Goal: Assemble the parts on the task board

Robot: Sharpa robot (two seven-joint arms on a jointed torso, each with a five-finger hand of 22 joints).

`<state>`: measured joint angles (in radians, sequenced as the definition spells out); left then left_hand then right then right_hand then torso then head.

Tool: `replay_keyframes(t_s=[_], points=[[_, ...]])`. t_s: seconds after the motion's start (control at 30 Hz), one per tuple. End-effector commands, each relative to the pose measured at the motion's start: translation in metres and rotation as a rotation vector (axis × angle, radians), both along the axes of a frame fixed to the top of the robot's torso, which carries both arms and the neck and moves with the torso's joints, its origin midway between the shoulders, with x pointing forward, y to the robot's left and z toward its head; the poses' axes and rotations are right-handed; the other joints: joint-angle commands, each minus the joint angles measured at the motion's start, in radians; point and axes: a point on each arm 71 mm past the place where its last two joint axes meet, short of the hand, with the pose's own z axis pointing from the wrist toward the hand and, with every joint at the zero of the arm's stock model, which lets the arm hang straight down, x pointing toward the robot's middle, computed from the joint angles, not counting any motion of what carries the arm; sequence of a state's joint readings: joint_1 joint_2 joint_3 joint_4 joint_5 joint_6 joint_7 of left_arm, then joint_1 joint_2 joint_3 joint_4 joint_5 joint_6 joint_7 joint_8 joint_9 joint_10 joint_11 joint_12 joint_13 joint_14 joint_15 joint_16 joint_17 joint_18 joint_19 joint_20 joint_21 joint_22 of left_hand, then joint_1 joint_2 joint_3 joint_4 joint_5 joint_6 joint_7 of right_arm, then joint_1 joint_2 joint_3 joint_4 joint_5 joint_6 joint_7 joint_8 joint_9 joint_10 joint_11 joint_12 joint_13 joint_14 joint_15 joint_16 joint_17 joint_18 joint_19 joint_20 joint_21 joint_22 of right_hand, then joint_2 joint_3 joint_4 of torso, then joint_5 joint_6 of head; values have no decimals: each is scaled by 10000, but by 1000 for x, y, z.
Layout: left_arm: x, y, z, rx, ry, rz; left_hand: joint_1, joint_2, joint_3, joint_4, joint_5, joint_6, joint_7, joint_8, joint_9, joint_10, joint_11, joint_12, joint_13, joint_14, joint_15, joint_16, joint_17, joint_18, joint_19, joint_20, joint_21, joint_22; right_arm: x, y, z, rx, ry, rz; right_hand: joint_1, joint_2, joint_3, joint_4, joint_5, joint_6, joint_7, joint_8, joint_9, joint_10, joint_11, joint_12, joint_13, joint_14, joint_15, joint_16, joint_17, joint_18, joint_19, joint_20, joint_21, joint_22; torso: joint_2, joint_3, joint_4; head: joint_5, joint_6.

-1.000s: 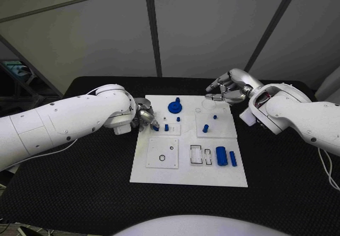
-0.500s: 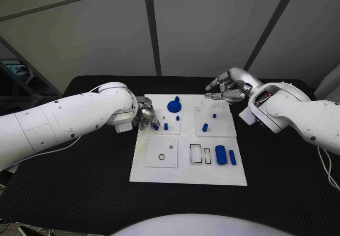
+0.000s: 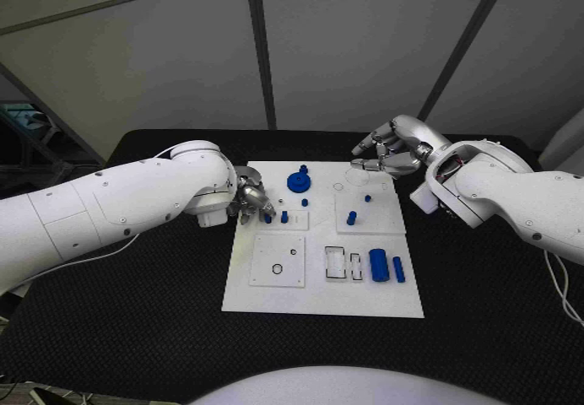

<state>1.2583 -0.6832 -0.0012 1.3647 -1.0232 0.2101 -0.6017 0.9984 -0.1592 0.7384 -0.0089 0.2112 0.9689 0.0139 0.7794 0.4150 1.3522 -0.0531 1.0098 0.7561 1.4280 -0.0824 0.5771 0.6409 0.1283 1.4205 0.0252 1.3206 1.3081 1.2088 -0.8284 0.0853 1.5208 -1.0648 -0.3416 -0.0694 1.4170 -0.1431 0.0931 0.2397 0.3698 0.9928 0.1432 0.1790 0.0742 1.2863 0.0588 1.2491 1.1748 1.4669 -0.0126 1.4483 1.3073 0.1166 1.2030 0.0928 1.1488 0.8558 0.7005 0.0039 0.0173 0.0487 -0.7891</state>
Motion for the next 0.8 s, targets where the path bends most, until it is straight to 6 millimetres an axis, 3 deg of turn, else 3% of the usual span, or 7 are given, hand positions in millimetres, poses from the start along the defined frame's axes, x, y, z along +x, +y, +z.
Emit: replay_keyframes(t_s=[0.03,0.13,0.33,0.53,0.8], points=[[-2,2,-5,364,291,-91,-331,-36,-316,30,-27,134,-21,-55,6,92,16,81,58,33,-61,12,11,-571,70,-11,69,140,0,1,1,10,-3,120,63,51,59,4,37,-35,-33,66,-10,-31,-44,-42,-16,571,-66,-37,648,200,-45,-35,-55,-17,-4,-4,8,11,0],[-2,4,-5,363,270,-47,-851,-15,-1081,528,-49,279,-29,-92,11,140,14,163,150,35,-60,13,15,-587,105,-10,112,199,0,1,1,10,-7,111,54,44,53,10,37,-41,-30,65,-11,-33,-42,-43,-18,570,-66,-41,643,201,-47,-35,-60,-24,-7,0,12,14,2],[-1,6,-5,342,205,65,-1236,-41,-2444,1034,-34,417,-31,-223,12,147,17,227,233,36,-68,11,23,-596,132,-21,131,253,0,1,1,9,-13,95,54,44,53,10,37,-41,-30,65,-11,-33,-42,-43,-18,570,-66,-41,643,201,-47,-35,-60,-24,-2,1,6,12,12],[0,9,-4,269,95,175,-1066,105,-3619,1307,-16,483,-54,-365,26,139,26,247,277,37,-89,8,33,-602,149,-27,131,295,0,0,1,10,-19,84,54,44,53,10,37,-41,-30,65,-11,-33,-42,-43,-18,570,-66,-41,643,201,-47,-35,-60,-24,0,-4,6,-3,15],[1,10,-1,-75,-308,371,-854,272,-4386,1559,9,449,-20,-484,46,49,27,133,140,32,-76,1,38,-566,86,-31,-6,201,0,0,1,9,-21,74,35,36,43,23,36,-52,-27,65,-14,-39,-38,-48,-24,567,-63,-49,633,205,-58,-34,-81,-51,4,-9,-4,-16,27]])
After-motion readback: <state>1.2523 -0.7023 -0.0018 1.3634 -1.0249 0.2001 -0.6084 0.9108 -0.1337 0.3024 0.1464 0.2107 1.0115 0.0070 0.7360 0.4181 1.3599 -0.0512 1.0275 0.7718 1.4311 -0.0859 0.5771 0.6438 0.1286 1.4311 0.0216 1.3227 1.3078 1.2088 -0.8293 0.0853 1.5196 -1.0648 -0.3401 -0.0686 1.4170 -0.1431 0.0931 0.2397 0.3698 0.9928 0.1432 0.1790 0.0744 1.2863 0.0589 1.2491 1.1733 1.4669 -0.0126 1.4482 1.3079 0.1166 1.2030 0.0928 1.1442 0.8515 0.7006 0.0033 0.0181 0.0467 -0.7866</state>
